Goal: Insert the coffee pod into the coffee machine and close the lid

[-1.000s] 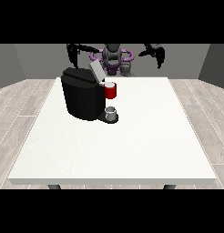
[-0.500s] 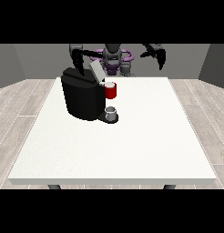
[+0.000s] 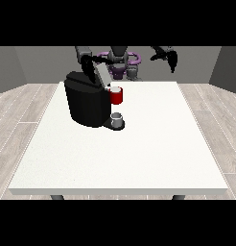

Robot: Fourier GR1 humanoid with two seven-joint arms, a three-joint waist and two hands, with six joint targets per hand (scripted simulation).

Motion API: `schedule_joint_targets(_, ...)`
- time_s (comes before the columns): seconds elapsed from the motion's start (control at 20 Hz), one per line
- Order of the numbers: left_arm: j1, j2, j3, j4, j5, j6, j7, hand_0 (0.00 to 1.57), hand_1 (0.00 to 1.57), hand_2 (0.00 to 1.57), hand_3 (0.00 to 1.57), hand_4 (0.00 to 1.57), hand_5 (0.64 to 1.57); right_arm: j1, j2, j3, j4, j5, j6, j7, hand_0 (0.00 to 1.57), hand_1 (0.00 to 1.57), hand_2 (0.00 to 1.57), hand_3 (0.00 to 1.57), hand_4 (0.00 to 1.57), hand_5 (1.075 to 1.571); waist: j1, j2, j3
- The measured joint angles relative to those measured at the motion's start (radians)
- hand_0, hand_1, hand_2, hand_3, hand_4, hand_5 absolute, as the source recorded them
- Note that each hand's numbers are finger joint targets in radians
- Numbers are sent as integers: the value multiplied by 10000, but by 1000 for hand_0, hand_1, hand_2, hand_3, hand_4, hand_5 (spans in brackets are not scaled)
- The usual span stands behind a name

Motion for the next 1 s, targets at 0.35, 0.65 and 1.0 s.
schedule_joint_targets(0.35, -34, 224, 94, -57, -10, 146, 38, 0, 0, 0, 0, 360, 1571, -714, -135, 180, 121, 272, -67, 229, 0, 0, 0, 0, 119, 1571, -42, 406, 30)
schedule_joint_targets(0.65, -166, 98, -140, -1, -168, 260, 30, 0, 0, 0, 0, 385, 1571, -1372, -283, 379, 154, 587, -121, 680, 0, 0, 0, 0, 0, 1571, 90, 640, 75)
schedule_joint_targets(1.0, -232, -37, -422, 56, -355, 314, -166, 0, 0, 0, 0, 337, 1571, -1710, -183, 637, -186, 958, -570, 1466, 0, 0, 0, 0, 87, 1571, 353, 816, 127)
